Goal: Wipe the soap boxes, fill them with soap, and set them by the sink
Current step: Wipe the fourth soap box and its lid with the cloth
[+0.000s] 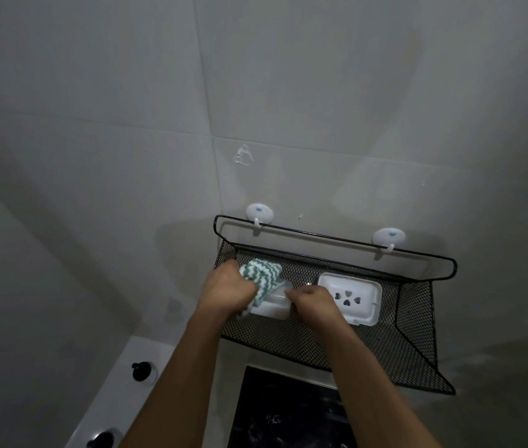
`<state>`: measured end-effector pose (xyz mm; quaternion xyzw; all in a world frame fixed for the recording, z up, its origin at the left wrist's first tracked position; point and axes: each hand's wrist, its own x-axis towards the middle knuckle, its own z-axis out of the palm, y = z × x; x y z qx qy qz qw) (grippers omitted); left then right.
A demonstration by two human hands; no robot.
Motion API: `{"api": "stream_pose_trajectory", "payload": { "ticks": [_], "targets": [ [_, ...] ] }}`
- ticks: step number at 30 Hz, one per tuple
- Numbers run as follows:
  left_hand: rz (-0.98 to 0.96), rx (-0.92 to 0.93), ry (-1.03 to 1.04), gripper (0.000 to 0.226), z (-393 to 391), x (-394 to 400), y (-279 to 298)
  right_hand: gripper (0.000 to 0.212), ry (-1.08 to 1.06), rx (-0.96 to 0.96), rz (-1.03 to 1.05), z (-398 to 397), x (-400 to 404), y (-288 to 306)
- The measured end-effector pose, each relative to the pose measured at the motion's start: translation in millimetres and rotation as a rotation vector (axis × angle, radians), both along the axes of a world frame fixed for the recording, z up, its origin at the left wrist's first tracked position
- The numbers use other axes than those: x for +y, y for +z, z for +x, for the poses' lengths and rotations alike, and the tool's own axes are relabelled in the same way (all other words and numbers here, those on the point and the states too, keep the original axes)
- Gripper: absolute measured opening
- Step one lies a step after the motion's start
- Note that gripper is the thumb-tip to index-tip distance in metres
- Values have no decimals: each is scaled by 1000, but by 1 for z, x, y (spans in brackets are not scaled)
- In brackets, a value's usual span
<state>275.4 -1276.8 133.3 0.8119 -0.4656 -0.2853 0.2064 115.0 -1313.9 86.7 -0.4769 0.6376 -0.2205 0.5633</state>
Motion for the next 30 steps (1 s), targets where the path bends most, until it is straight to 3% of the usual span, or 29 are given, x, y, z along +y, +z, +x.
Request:
{"api": "stream_pose_trajectory", "payload": {
  "ticks": [6,10,14,17,21,25,30],
  "targets": [
    [-70,190,69,10,3,12,-1,19,-256,-274,84,-14,2,3],
    [-151,244,126,9,8,25,9,27,-238,-450,173,-27,8,16],
    [-347,311,195,12,15,37,37,22,-220,-543,188,-44,15,37],
    [-454,238,179,8,16,41,64,22,-144,-590,139,-53,19,61],
    [-541,60,31,19,9,40,86,33,-93,-666,46,-64,23,89],
    [-598,-79,-246,60,-8,36,97,36,-52,-690,-53,-74,25,111],
    [-603,-163,-374,44,-21,30,109,42,-56,-654,-160,-86,26,128]
  ]
}}
